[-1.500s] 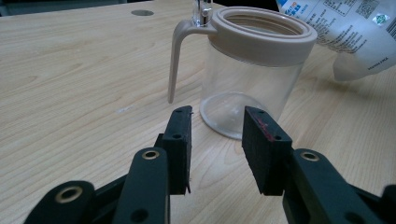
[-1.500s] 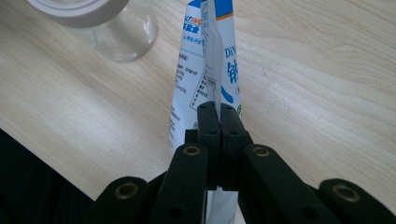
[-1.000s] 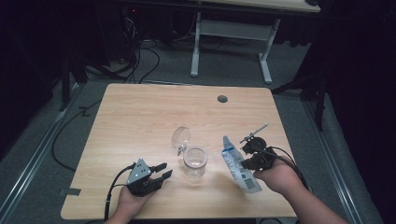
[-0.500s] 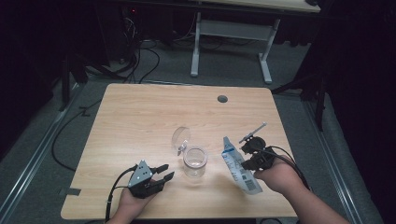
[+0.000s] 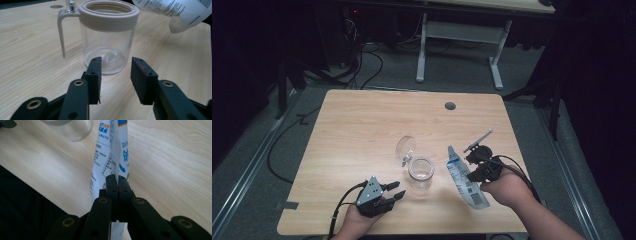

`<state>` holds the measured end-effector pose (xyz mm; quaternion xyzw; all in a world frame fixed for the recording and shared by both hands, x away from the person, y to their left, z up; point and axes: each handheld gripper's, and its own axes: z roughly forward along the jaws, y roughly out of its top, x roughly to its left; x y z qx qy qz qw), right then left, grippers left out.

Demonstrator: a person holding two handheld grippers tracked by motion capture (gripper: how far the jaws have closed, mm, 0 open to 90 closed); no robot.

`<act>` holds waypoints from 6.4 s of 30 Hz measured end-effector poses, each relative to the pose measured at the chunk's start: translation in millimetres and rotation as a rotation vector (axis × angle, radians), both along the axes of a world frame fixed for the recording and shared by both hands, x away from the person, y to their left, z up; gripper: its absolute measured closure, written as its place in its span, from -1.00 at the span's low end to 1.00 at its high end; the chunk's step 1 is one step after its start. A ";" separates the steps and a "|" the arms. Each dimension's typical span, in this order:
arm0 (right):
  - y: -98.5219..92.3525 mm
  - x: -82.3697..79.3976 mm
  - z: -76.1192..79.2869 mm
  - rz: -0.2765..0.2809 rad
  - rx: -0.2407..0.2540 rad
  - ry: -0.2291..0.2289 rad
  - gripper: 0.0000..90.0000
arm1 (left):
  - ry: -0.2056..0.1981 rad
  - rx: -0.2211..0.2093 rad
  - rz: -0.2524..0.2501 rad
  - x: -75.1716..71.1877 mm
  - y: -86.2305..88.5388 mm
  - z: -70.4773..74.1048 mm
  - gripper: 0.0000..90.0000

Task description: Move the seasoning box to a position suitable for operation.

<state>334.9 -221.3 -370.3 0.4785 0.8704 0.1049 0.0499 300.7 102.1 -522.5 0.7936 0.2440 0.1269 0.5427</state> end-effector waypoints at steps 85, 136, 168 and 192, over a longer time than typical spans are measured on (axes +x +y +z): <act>74.6 -13.1 28.4 0.081 0.046 -0.004 1.00 | -0.044 -0.016 -0.135 -32.4 -119.0 6.1 0.27; 77.4 6.3 33.9 0.148 0.004 -0.043 1.00 | -0.033 -0.017 -0.203 -24.7 -120.9 26.8 0.38; 85.9 8.6 40.0 0.168 -0.001 -0.052 1.00 | -0.017 -0.053 -0.221 -24.7 -116.4 33.5 0.35; 87.8 12.4 40.3 0.167 0.009 -0.057 1.00 | -0.010 -0.061 -0.220 -23.0 -115.2 36.8 0.35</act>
